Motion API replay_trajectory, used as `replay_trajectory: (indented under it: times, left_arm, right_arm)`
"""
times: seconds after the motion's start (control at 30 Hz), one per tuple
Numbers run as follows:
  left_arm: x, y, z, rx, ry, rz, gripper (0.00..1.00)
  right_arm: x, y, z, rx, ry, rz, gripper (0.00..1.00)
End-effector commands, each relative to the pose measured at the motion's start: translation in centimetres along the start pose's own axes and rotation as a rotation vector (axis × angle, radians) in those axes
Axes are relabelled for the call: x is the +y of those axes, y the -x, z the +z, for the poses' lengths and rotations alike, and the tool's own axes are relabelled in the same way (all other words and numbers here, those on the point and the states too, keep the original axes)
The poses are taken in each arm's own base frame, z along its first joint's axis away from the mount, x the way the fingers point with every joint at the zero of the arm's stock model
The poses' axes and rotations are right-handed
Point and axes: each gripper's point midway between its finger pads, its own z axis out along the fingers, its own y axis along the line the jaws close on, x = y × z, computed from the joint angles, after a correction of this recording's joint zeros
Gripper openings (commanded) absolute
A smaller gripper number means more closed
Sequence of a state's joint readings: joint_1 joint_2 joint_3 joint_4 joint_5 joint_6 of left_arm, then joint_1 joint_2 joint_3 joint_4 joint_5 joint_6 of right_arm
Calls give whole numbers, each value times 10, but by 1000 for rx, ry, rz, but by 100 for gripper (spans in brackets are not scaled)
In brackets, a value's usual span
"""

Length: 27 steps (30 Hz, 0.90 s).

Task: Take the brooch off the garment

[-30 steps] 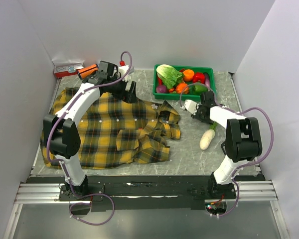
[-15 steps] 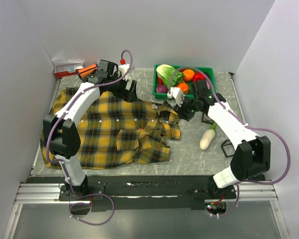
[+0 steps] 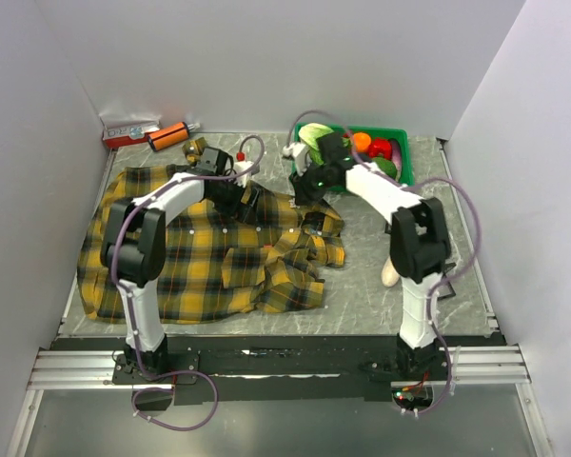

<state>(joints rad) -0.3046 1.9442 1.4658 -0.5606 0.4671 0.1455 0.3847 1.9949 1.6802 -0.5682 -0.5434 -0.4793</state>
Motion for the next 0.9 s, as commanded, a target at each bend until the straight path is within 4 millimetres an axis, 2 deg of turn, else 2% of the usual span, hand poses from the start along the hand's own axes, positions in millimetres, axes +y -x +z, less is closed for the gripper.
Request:
replay_trajectory:
  times: [0.0,0.03,0.07,0.13,0.17,0.2,0.23,0.27,0.3,0.33,0.37,0.43,0.47,0.5,0.57,0.63,0.73,0.83,0.87]
  left_arm:
    - [41,-5,11,46,176,-2,92]
    - [56,-21,11,100,252,-41,91]
    - [61,-34,12,133,265,-63,91]
    - [71,-53,6,171,285,-115,91]
    - [72,-65,4,199,282,-137,91]
    - [71,-81,2,236,274,-156,91]
    - [71,-88,-3,250,272,-163,91]
    - [65,-108,-4,297,255,-175,90]
    - [62,-118,-6,318,248,-174,90]
    - [58,-123,-10,326,245,-164,90]
    - [53,-144,-11,368,235,-174,90]
    - [47,-155,-18,386,223,-155,89]
    - [41,-167,-20,415,209,-165,89]
    - [38,-171,-22,420,195,-154,89]
    - [30,-168,-28,389,170,-135,89]
    - [21,-145,-35,297,136,-98,89]
    - [3,-97,-50,137,61,-38,90]
    - [-10,-43,-67,-23,15,7,91]
    - [-12,-34,-70,-47,7,7,92]
  right_arm:
    - [-20,-13,22,71,-101,-51,38]
    - [-21,-21,23,94,-108,-56,35]
    - [-21,-40,24,144,-124,-56,33]
    - [-19,-56,21,183,-138,-51,29]
    - [-12,-77,21,227,-124,-38,27]
    - [-8,-88,20,249,-120,-36,26]
    - [-4,-93,17,257,-119,-36,26]
    - [4,-113,18,295,-102,-37,25]
    - [6,-123,17,333,-117,-47,24]
    - [11,-127,18,347,-107,-59,24]
    - [17,-136,17,366,-99,-50,24]
    - [30,-138,12,377,-76,-44,24]
    - [37,-137,9,374,-60,-46,24]
    - [46,-130,1,361,-47,-53,24]
    - [58,-123,-6,338,-27,-56,24]
    - [62,-96,-21,268,-36,-71,24]
    - [67,-48,-36,124,-11,-153,28]
    - [68,-15,-38,-5,1,-255,36]
    - [71,-8,-36,-39,30,-273,38]
